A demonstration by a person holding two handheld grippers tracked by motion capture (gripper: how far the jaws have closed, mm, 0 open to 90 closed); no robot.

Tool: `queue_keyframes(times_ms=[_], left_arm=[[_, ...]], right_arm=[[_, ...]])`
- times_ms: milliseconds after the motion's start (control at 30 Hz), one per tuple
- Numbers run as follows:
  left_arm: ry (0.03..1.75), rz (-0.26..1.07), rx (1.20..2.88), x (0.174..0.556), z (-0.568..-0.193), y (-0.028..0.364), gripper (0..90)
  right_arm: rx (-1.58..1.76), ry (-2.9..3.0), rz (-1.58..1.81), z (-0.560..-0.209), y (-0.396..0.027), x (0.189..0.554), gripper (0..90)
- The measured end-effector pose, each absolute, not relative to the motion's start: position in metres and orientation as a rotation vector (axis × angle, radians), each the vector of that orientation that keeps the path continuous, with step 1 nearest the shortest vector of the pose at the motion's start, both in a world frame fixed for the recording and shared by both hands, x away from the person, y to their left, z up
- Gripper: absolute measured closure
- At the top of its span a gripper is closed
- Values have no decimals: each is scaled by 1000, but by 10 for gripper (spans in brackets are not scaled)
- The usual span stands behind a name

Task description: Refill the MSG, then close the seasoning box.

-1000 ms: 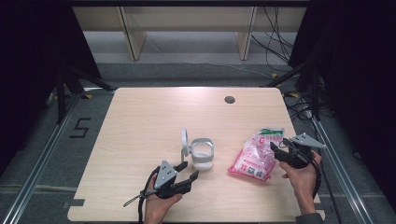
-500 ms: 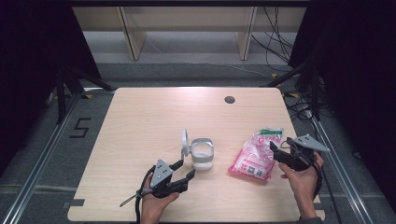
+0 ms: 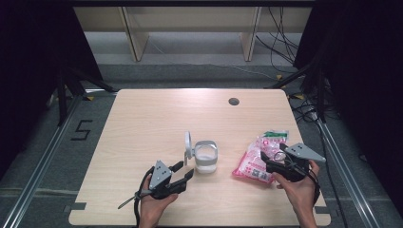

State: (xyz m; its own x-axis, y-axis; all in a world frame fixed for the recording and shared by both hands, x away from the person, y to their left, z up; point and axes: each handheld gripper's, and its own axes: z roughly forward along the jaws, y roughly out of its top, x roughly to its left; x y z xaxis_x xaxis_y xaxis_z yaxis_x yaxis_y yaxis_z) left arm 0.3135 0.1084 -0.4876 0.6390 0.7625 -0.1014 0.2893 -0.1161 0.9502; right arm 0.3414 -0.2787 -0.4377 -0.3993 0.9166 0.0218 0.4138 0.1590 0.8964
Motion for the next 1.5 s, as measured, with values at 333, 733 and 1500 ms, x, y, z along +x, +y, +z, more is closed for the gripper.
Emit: queue_keyframes(times_ms=[333, 733, 1500], left_arm=[[859, 591, 1698, 317, -482, 116, 759], [872, 641, 1683, 327, -475, 120, 892], [828, 630, 1675, 340, -460, 112, 893]], right_arm=[[1217, 1976, 1214, -444, -262, 331, 205], [1181, 2002, 1214, -447, -260, 325, 219], [1134, 2057, 1211, -453, -253, 312, 223]])
